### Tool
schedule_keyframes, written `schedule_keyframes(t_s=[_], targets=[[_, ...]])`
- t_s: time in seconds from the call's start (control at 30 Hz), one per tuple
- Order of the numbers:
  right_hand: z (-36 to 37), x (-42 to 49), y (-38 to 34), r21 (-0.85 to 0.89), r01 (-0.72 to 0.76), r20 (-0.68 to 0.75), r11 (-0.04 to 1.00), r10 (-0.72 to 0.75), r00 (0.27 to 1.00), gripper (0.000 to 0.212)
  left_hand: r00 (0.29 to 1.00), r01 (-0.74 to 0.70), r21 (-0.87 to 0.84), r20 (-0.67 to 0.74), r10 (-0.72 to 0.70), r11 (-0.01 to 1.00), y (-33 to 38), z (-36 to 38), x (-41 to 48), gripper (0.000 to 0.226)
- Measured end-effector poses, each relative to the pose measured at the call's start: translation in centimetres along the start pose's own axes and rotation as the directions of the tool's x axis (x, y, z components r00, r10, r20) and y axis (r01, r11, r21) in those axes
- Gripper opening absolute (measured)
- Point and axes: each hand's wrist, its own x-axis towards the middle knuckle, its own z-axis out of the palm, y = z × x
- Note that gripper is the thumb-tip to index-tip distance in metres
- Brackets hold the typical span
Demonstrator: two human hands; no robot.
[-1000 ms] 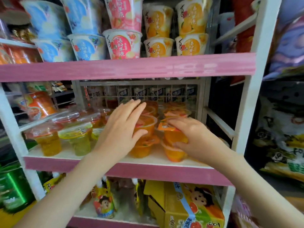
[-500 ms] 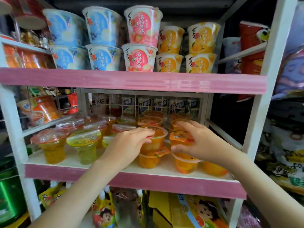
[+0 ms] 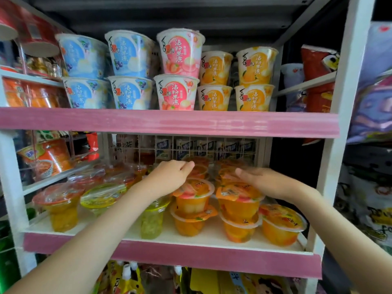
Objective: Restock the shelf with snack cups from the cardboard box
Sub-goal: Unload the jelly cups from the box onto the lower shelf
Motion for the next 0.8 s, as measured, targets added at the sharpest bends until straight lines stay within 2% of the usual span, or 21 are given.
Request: schedule_keyframes(t_s=[0.1,0.17,0.23,0.33,0.43,0.47,0.53,0.57,0.67,0.8], targets=[[-0.1,1.3,-0.1,0.163,-0.028,-0.070,0.986,0.039,0.997,0.050,0.985,0.165,0.022,-0.048,-0.164,0.986,-0.1,0.2,2.3,0.039],[-0.3,2.5,-0.4,0.123,-0.065,-0.051,0.990,0.072,0.996,0.060,0.965,0.260,0.054,-0.058,-0.256,0.964,-0.2,0.3,3.7,0.044],[-0.4,3.4,-0.6,0.038,-0.047,0.009,0.998,0.046,0.999,0.068,0.956,0.294,0.047,-0.037,-0.292,0.955,0.0,0.5,4.9,0.056],[-0.2,4.2,-0.9,-0.023,-0.022,0.034,0.999,0.023,0.999,0.068,0.964,0.265,0.084,0.007,-0.267,0.960,0.7,0.7,5.6,0.064],[-0.2,4.5,-1.0,-0.029,-0.112,-0.011,0.993,0.111,0.994,0.092,0.972,0.223,0.189,0.037,-0.234,0.956,1.5,1.1,5.9,0.068],[-0.1,4.8,-0.8,-0.039,-0.120,-0.013,0.992,0.120,0.993,0.091,0.973,0.212,0.249,0.035,-0.228,0.945,1.6,1.2,6.0,0.068],[0.0,5.0,-0.8,-0.079,-0.096,0.003,0.992,0.097,0.995,0.059,0.978,0.182,0.343,0.036,-0.207,0.922,1.6,1.5,6.2,0.063],[0.0,5.1,-0.8,-0.097,-0.081,0.014,0.992,0.082,0.997,0.053,0.980,0.166,0.366,0.042,-0.195,0.916,1.5,1.6,6.4,0.061],[0.0,5.3,-0.6,-0.165,-0.086,0.020,0.982,0.091,0.996,0.057,0.985,0.113,0.394,0.076,-0.155,0.912,1.1,1.7,6.4,0.057],[-0.2,4.5,-0.8,-0.259,-0.024,0.077,0.965,0.045,0.996,0.063,0.983,0.024,0.294,0.166,-0.076,0.956,1.2,1.2,5.3,0.058]])
